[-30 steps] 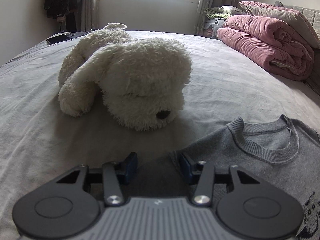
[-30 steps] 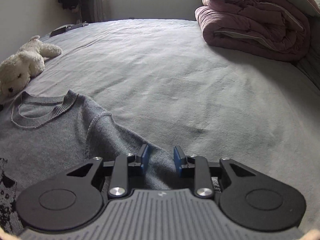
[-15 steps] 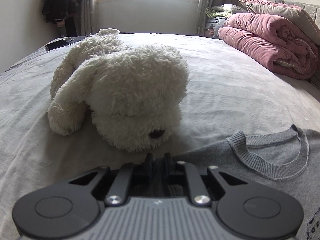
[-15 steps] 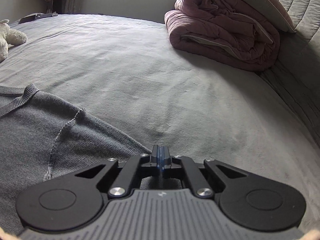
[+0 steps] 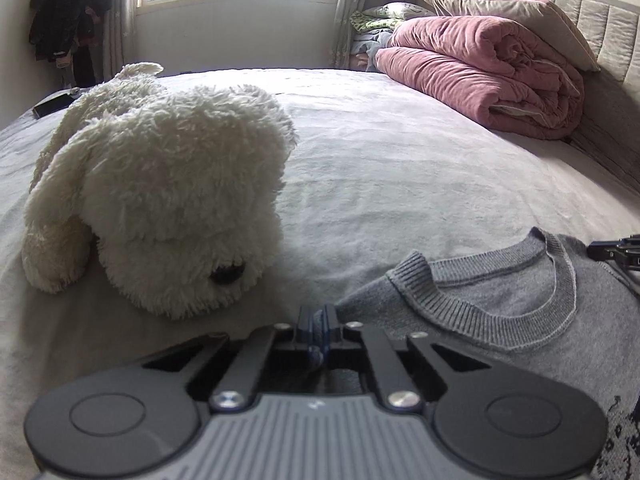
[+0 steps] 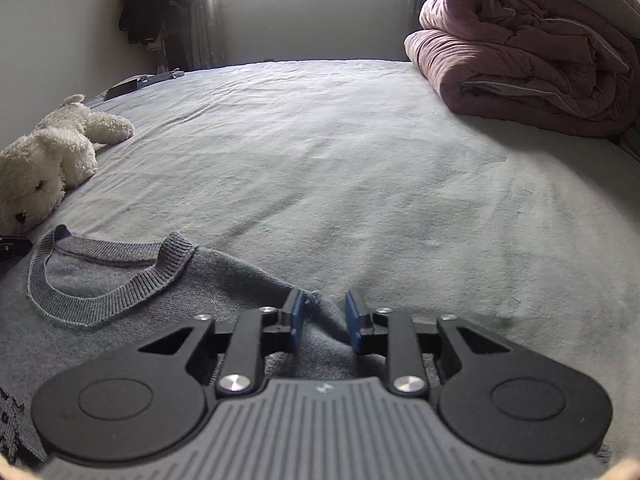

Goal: Fold clothes

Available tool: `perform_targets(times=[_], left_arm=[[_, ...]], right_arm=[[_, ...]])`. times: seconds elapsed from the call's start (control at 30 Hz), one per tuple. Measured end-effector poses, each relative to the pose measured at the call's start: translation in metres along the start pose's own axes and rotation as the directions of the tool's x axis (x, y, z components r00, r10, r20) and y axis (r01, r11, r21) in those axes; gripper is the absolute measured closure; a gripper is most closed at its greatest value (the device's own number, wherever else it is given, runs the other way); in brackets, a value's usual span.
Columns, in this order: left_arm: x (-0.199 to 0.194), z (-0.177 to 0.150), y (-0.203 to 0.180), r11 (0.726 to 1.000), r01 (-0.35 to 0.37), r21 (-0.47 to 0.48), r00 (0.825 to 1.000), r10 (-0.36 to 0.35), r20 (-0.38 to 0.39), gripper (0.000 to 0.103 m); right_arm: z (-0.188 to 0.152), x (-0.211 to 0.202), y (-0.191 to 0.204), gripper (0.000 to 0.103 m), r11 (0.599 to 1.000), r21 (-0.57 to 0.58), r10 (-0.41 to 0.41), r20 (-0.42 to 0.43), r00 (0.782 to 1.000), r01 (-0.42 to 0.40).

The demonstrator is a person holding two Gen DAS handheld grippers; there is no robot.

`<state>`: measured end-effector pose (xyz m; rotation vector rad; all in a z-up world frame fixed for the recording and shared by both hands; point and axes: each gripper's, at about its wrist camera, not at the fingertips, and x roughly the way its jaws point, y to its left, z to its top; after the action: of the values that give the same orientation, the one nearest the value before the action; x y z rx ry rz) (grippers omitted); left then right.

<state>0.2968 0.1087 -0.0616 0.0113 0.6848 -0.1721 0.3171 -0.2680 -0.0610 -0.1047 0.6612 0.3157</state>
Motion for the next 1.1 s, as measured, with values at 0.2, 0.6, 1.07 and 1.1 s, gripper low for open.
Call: perform_targets(times=[0.2, 0.6, 1.07, 1.1], left_arm=[[-0.004, 0.005, 0.002, 0.999, -0.033, -0.023, 0.998, 0.034, 0.053, 0.101], [0.008, 0.030, -0.021, 0.995, -0.097, 0.027, 0.985, 0.092, 0.147, 0.101], [0.010, 0.021, -0.043, 0.981, -0.175, 0.082, 0.980, 0.165, 0.110, 0.063], [0.004, 0.022, -0.045, 0.983, -0.167, 0.077, 0.981, 0.157, 0.116, 0.061]], right_arm=[[0.003, 0.000, 0.004, 0.096, 0.995, -0.039, -0.089, 0.043, 0.995, 0.091], [0.009, -0.004, -0.005, 0.097, 0.979, -0.022, -0.199, 0.132, 0.971, 0.203], [0.002, -0.010, -0.011, 0.066, 0.984, -0.008, -0.174, 0.063, 0.983, 0.175], [0.002, -0.017, -0.016, 0.066, 0.985, 0.007, -0.172, 0.067, 0.983, 0.172]])
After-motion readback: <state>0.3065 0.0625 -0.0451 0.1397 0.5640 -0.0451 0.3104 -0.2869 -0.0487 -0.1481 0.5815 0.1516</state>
